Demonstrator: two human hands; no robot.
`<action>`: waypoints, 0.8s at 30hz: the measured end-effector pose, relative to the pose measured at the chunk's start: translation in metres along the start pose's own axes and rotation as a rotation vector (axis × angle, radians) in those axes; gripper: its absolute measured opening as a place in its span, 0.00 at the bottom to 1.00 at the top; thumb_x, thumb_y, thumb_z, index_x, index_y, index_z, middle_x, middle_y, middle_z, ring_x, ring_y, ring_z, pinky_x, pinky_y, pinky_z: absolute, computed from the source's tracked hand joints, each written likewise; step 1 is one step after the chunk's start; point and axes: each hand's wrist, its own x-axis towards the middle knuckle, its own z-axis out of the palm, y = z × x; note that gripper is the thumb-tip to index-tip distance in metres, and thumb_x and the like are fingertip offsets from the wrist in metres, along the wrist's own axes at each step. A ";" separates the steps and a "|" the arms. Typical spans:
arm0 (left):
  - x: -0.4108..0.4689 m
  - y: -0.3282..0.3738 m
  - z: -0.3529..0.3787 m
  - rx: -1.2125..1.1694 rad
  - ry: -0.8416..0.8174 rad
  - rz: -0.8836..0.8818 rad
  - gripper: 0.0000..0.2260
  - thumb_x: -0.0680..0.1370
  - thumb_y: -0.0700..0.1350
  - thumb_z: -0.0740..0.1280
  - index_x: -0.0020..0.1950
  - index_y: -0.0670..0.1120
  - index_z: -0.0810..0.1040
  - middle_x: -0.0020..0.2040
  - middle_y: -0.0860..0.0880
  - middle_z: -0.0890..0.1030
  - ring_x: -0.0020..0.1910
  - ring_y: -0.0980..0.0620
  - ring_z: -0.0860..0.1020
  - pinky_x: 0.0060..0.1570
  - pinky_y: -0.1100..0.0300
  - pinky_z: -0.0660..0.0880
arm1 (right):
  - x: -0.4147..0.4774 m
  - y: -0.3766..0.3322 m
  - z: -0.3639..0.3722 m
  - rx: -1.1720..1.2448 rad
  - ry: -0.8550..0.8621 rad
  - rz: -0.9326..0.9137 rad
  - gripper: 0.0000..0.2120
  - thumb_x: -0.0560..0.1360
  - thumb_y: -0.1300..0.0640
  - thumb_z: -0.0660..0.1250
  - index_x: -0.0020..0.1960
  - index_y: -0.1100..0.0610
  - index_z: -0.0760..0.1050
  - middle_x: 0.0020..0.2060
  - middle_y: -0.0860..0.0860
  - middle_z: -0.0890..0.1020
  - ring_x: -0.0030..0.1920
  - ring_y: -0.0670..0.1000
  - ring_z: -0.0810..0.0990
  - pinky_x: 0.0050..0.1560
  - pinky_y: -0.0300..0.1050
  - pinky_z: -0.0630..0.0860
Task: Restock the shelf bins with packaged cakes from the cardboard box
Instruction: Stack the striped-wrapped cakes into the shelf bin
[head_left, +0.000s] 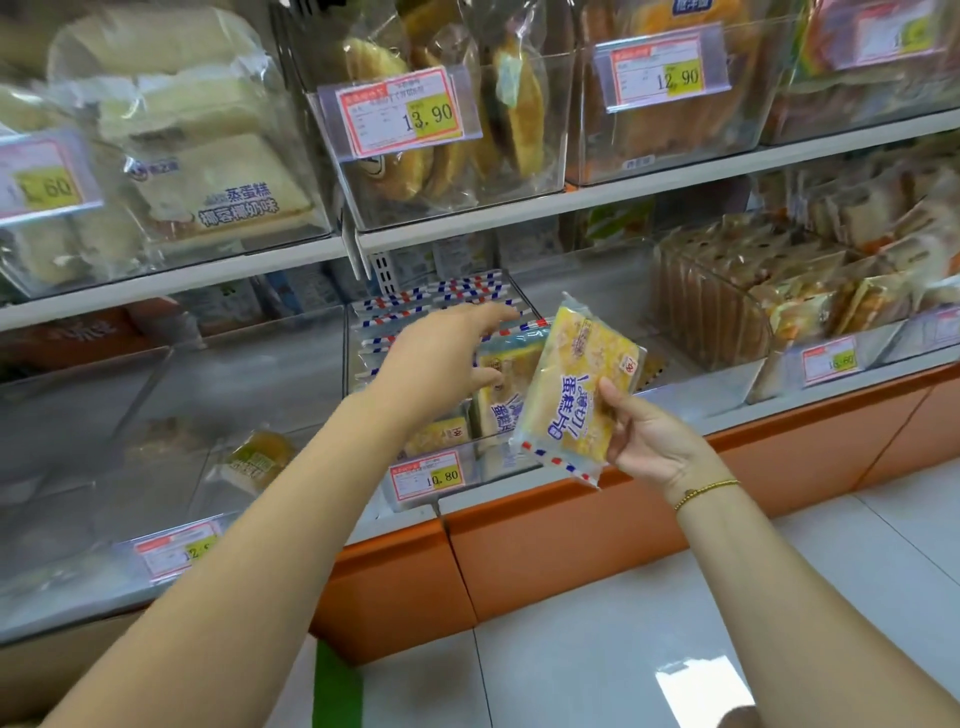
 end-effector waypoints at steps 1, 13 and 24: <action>0.007 0.004 0.001 0.112 -0.031 0.044 0.28 0.74 0.48 0.72 0.72 0.56 0.67 0.66 0.53 0.76 0.63 0.51 0.75 0.58 0.54 0.74 | 0.000 0.000 0.000 0.004 0.009 -0.004 0.43 0.37 0.59 0.87 0.51 0.60 0.79 0.44 0.57 0.86 0.43 0.54 0.86 0.35 0.51 0.82; -0.008 -0.023 0.025 0.299 -0.097 0.049 0.15 0.80 0.44 0.63 0.67 0.48 0.75 0.54 0.47 0.82 0.52 0.45 0.80 0.51 0.50 0.77 | 0.007 0.006 -0.009 0.102 0.038 -0.039 0.47 0.38 0.61 0.87 0.56 0.59 0.77 0.50 0.58 0.85 0.49 0.56 0.85 0.45 0.58 0.82; 0.027 0.021 0.036 0.353 -0.106 0.098 0.07 0.78 0.41 0.63 0.54 0.46 0.78 0.47 0.47 0.82 0.43 0.46 0.78 0.40 0.54 0.72 | -0.004 -0.028 -0.021 0.062 0.089 -0.153 0.26 0.50 0.60 0.84 0.48 0.59 0.84 0.49 0.57 0.85 0.48 0.54 0.85 0.41 0.55 0.83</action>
